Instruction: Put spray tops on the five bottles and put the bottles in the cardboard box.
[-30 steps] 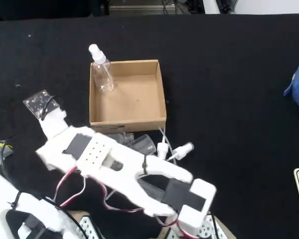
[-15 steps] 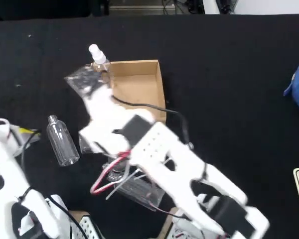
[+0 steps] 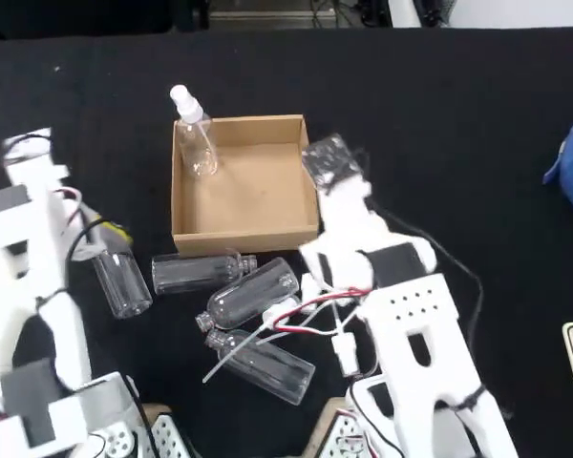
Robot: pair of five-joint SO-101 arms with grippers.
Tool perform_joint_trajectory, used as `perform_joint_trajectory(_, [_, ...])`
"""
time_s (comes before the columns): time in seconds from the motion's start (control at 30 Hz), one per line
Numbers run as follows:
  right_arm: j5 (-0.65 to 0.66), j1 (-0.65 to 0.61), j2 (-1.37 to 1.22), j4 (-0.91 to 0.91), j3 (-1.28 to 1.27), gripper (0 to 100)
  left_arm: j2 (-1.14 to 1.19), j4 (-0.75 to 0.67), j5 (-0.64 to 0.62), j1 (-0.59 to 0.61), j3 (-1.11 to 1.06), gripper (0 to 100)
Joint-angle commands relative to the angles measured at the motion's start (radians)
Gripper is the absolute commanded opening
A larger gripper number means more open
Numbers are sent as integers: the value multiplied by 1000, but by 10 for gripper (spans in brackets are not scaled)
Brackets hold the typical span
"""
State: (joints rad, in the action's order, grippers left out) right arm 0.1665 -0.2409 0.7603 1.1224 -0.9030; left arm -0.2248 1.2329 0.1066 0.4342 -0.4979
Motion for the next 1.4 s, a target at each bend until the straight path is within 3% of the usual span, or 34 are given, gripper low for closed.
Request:
perform_joint_trajectory(0.0, [12, 57, 56, -81, -73, 276, 72, -35, 20, -45, 84, 203])
perform_joint_trajectory(0.33, [8, 52, 54, -94, -133, 276, 160, -69, 44, -47, 35, 199])
perform_joint_trajectory(0.47, [8, 54, 54, -94, -133, 276, 157, -77, 135, -65, -56, 193])
perform_joint_trajectory(0.6, [8, 54, 54, -94, -134, 276, 157, -77, 175, -28, -68, 16])
perform_joint_trajectory(0.7, [6, 54, 54, -94, -134, 276, 155, -63, 226, 25, -68, 37])
perform_joint_trajectory(0.8, [6, 54, 53, -94, -134, 276, 155, 14, 368, 113, -18, 35])
perform_joint_trajectory(1.03, [6, 52, 53, -94, -134, 276, 157, 98, 867, 377, 117, 30])
perform_joint_trajectory(1.17, [6, 52, 53, -94, -134, 276, 166, 92, 994, 512, 134, 30])
perform_joint_trajectory(1.37, [6, 52, 53, -95, -134, 276, 166, 94, 1112, 601, 133, 33])
